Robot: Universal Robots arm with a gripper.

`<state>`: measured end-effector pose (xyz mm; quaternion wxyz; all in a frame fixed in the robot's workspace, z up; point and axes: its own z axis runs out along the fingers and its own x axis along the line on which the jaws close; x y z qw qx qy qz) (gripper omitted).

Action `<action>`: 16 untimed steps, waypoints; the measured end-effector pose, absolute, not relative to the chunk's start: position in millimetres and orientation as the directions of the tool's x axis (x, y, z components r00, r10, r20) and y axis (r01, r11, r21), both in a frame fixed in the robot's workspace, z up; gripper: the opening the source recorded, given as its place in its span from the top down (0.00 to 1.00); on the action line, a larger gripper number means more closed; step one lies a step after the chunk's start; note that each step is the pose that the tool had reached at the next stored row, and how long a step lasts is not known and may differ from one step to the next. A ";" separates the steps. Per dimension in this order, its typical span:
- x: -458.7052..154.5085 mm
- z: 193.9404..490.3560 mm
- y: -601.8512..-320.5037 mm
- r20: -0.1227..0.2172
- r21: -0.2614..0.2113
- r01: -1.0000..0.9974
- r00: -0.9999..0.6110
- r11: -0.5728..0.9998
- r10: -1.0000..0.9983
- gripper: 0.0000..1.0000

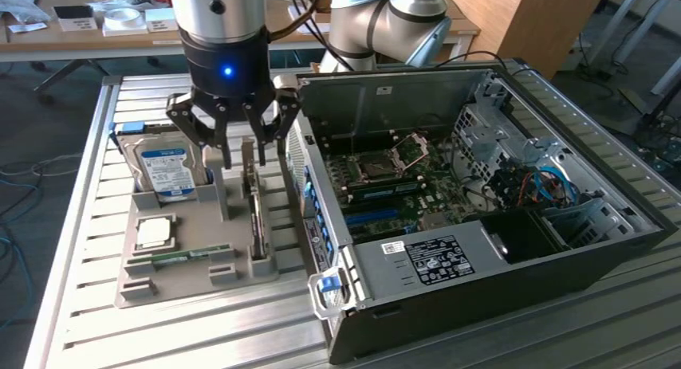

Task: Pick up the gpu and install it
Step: 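Pick up the gpu and move the gpu toward the slot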

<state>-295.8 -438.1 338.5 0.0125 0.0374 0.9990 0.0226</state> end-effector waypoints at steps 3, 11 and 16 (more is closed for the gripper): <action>-295.8 335.7 -438.1 -0.023 0.046 0.074 -0.997 0.996 0.075 0.53; -295.8 326.8 -438.1 -0.023 0.046 0.074 -0.997 0.996 0.075 0.53; -295.8 322.0 -438.1 -0.023 0.046 0.074 -0.997 0.996 0.075 0.53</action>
